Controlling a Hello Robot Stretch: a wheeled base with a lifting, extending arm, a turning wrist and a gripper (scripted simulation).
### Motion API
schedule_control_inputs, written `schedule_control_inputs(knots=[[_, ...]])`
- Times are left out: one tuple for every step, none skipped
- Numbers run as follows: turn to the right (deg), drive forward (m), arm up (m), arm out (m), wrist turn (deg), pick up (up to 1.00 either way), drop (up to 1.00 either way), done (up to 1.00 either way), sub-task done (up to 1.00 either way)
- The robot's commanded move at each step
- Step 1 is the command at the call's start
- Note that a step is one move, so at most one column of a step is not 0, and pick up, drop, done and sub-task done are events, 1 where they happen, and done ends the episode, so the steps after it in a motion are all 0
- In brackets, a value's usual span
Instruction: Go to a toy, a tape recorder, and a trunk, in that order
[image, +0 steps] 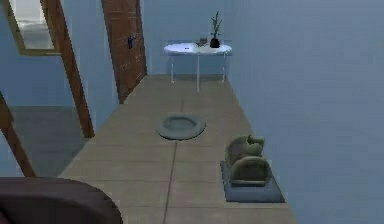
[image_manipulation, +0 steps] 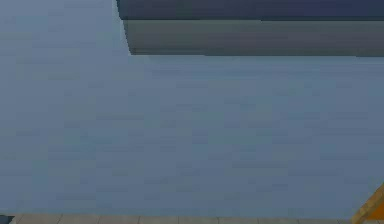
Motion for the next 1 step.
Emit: schedule_control_inputs(knots=[[3.0,0.00,0.00,0.00,0.0,0.00,0.00,0.00,0.00]])
